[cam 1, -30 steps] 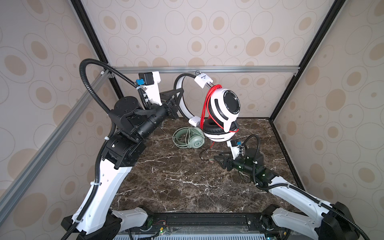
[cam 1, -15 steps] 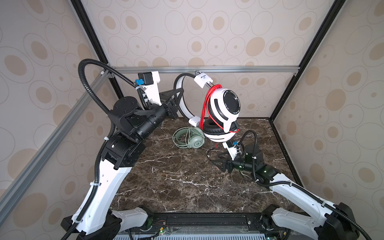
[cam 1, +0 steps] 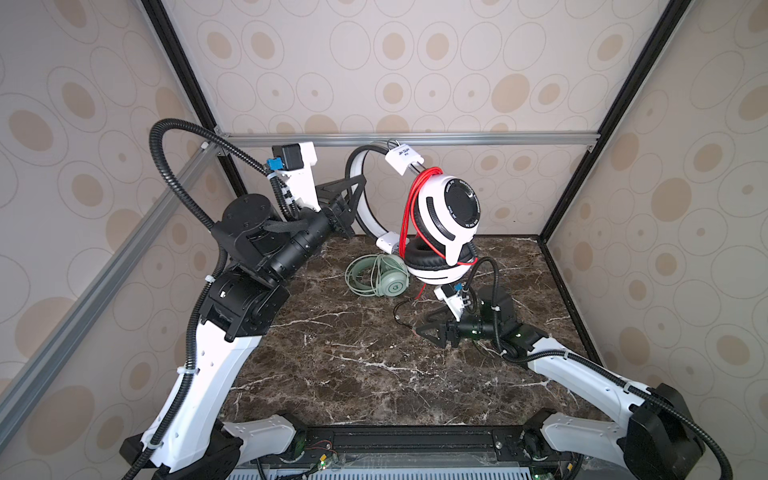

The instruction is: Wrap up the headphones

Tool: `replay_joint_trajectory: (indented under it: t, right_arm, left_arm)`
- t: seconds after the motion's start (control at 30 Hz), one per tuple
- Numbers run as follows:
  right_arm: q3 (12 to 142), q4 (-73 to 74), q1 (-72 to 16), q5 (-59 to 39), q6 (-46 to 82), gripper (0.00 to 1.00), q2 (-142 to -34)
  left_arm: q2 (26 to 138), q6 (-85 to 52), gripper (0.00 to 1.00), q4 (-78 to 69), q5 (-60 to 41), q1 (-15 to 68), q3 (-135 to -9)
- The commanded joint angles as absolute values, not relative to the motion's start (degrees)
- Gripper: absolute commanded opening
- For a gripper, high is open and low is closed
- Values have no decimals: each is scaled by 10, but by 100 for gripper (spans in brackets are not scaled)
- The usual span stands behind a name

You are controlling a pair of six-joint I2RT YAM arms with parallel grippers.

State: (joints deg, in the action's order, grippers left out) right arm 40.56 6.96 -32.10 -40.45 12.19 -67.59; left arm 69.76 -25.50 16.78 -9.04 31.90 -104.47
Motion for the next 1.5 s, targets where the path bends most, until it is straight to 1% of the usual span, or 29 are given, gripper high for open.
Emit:
replay_joint_trajectory:
  t: [0.0,0.3,0.53,0.93,1.03,1.07,1.13,1.3,1.43,1.47]
  right_arm:
    - [426,91,-321,-443,129,69,-683]
    - [455,26,-327,-430,81,69,-699]
    - [468,0,-337,-435,53,65,-715]
    - [483,-1,-354,-436,35,46,-752]
    - [489,11,-361,-440,39,44,-770]
    - [493,12,-364,-439,37,40,-776]
    - [497,15,-366,-439,38,30,-784]
    - [492,23,-369,-420,37,11,-776]
    - [488,13,-371,-406,34,0,-767]
    - [486,12,-371,-401,34,0,-764]
  left_arm:
    - [678,-284,0,119,-86,322,-1073]
    - [679,-290,0,110,-92,322,-1069]
    - [679,-292,0,108,-93,322,-1068]
    - [675,-289,0,105,-88,322,-1064]
    - [674,-288,0,107,-87,322,-1062]
    - [675,-288,0,108,-87,322,-1062]
    - [673,-287,0,108,-86,321,-1060]
    - [674,-287,0,110,-82,322,-1061]
    - [677,-287,0,112,-76,322,-1062]
    - [678,-288,0,112,-72,322,-1062]
